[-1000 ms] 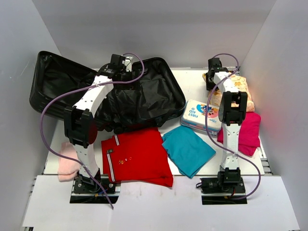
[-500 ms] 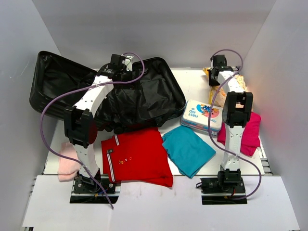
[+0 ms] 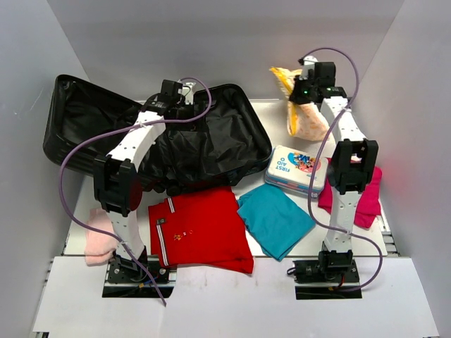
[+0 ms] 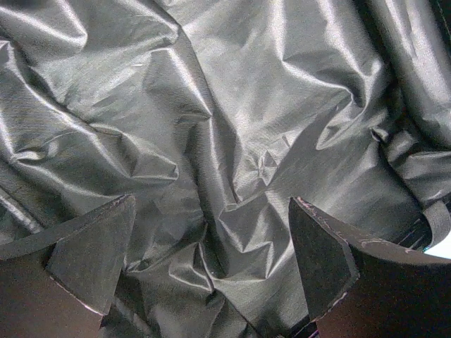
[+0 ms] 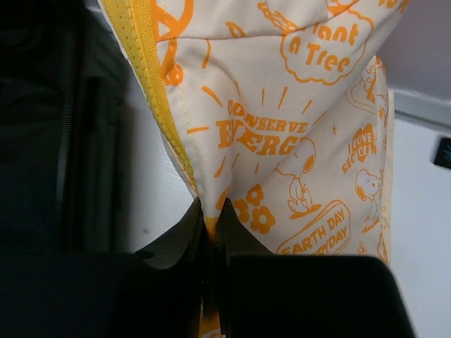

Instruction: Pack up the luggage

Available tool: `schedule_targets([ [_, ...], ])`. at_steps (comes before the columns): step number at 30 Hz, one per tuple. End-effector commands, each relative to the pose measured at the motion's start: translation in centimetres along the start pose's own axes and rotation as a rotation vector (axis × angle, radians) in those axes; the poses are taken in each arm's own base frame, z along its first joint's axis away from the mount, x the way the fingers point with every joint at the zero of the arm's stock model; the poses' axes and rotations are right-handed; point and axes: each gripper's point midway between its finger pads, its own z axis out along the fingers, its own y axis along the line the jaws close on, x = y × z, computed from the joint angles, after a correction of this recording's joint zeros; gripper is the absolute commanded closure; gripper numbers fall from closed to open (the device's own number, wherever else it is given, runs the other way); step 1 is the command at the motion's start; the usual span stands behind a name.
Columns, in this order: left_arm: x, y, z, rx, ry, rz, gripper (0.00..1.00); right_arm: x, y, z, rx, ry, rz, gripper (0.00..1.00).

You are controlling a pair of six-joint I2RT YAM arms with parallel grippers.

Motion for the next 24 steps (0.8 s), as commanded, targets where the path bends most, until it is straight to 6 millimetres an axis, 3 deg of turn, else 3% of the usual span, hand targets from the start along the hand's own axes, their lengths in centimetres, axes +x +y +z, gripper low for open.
schedule_targets([
  [1,-2.0,0.1,-2.7,0.028,-0.078,-0.018,0.0,-8.4,7.2,-3.5,-0.24,-0.256,-0.155,1.0],
  [5,-1.9,1.1,-3.5,0.016,-0.086,-0.067,0.0,-10.2,12.8,-4.5,-0.328,-0.316,-0.278,1.0],
  [6,-1.8,1.9,-3.9,0.002,-0.089,-0.092,0.0,-10.0,15.1,-4.4,-0.359,-0.319,-0.304,1.0],
  [9,-1.5,2.9,-4.8,-0.017,-0.101,-0.132,0.0,-10.1,16.9,-4.5,-0.375,-0.334,-0.369,1.0],
  [12,-1.1,4.6,-6.0,-0.053,-0.115,-0.183,0.0,-9.5,21.2,-4.5,-0.418,-0.356,-0.476,1.0],
  [14,-1.1,5.2,-7.0,-0.066,-0.133,-0.202,0.0,-10.0,22.0,-5.0,-0.406,-0.387,-0.534,1.0],
  [17,-0.7,6.0,-7.6,-0.086,-0.139,-0.223,0.0,-9.7,25.0,-5.8,-0.425,-0.418,-0.619,1.0],
  [19,-0.3,6.5,-7.6,-0.098,-0.135,-0.245,0.0,-8.1,26.6,-5.8,-0.459,-0.412,-0.679,1.0],
  [20,-0.3,6.5,-7.8,-0.096,-0.135,-0.248,0.0,-8.3,27.4,-6.8,-0.49,-0.433,-0.695,1.0],
  [22,0.1,6.8,-7.8,-0.102,-0.126,-0.267,0.0,-5.3,29.1,-6.7,-0.582,-0.393,-0.746,1.0],
  [23,0.0,6.7,-8.0,-0.101,-0.132,-0.265,0.0,-5.2,30.1,-8.2,-0.634,-0.413,-0.776,1.0],
  [24,0.0,6.8,-8.0,-0.102,-0.134,-0.269,0.0,-3.2,30.5,-8.0,-0.671,-0.375,-0.787,1.0],
])
